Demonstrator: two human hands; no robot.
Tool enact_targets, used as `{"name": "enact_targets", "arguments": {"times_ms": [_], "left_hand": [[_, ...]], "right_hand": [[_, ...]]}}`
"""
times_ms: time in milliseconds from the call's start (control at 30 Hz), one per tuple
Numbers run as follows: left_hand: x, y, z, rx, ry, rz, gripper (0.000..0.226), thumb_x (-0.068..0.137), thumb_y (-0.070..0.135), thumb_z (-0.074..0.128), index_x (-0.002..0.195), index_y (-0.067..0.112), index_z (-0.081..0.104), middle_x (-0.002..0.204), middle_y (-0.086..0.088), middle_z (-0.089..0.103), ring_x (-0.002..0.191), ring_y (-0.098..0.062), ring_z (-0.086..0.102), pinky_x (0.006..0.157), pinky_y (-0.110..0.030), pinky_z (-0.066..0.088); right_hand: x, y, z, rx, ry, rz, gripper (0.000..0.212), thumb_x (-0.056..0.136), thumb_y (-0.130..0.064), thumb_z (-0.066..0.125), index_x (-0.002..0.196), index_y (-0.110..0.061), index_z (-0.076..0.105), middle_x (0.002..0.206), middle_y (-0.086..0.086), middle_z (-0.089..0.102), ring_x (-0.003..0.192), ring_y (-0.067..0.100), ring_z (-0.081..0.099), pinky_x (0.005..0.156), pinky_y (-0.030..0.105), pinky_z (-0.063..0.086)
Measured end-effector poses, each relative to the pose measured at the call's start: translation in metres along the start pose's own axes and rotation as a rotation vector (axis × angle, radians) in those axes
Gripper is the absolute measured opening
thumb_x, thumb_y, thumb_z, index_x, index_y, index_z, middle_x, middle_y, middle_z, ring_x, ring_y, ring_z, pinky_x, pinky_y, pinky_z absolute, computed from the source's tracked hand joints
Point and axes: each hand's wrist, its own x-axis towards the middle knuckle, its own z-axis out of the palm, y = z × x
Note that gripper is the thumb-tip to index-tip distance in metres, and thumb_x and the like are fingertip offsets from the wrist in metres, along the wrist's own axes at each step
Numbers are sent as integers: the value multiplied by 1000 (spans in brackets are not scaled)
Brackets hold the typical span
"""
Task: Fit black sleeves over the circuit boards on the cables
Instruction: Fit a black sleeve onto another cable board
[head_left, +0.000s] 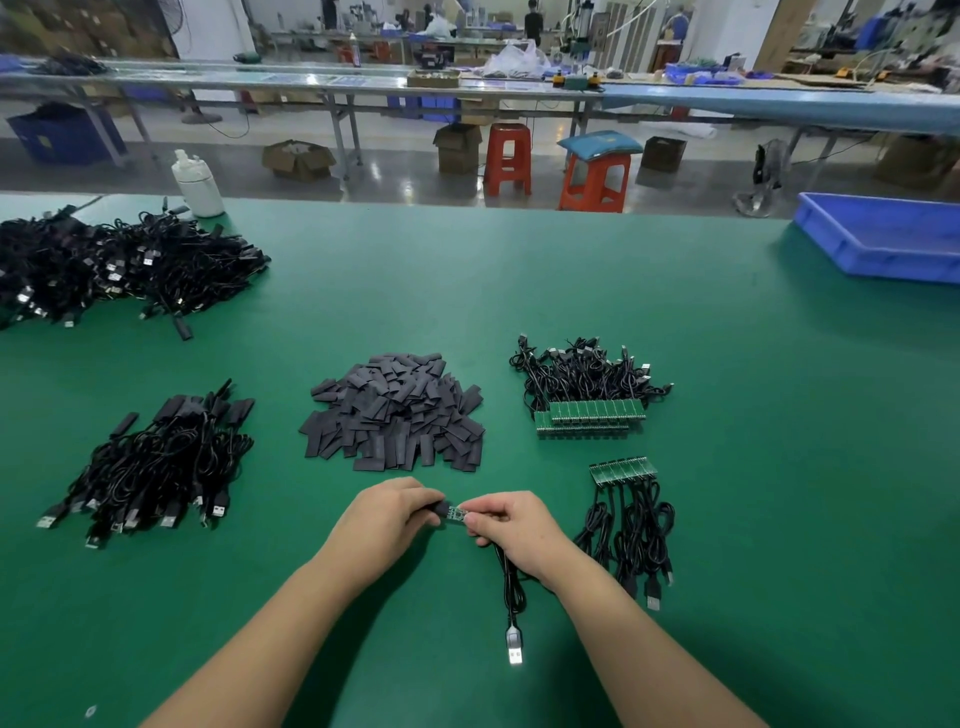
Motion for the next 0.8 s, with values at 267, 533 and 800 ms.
{"name": "enact_targets", "arguments": {"times_ms": [267, 533, 800], "left_hand": [[2, 10, 3, 19, -62, 36, 23, 94, 29, 63, 115, 26, 70, 102, 7, 68, 96, -13, 60, 84, -27, 46], [3, 15, 6, 5, -56, 34, 28, 96, 32, 60, 122, 27, 67, 101, 3, 68, 94, -15, 60, 85, -29, 47], [2, 14, 2, -41, 24, 47, 21, 94, 30, 64, 112, 24, 71, 100, 9, 70, 93, -12, 62, 83, -27, 48]], "right_hand": [[0, 1, 1, 26, -2, -15, 19, 92, -17, 70, 111, -20, 74, 89, -3, 75, 75, 5, 69, 83, 22, 57], [0, 1, 2, 106, -5, -16, 24, 91, -10, 71, 115, -12, 71, 97, 7, 75, 83, 13, 69, 87, 28, 58], [1, 1, 2, 148, -18, -29, 17, 88, -15, 75, 104, -20, 73, 93, 4, 77, 82, 12, 71, 83, 25, 58]]}}
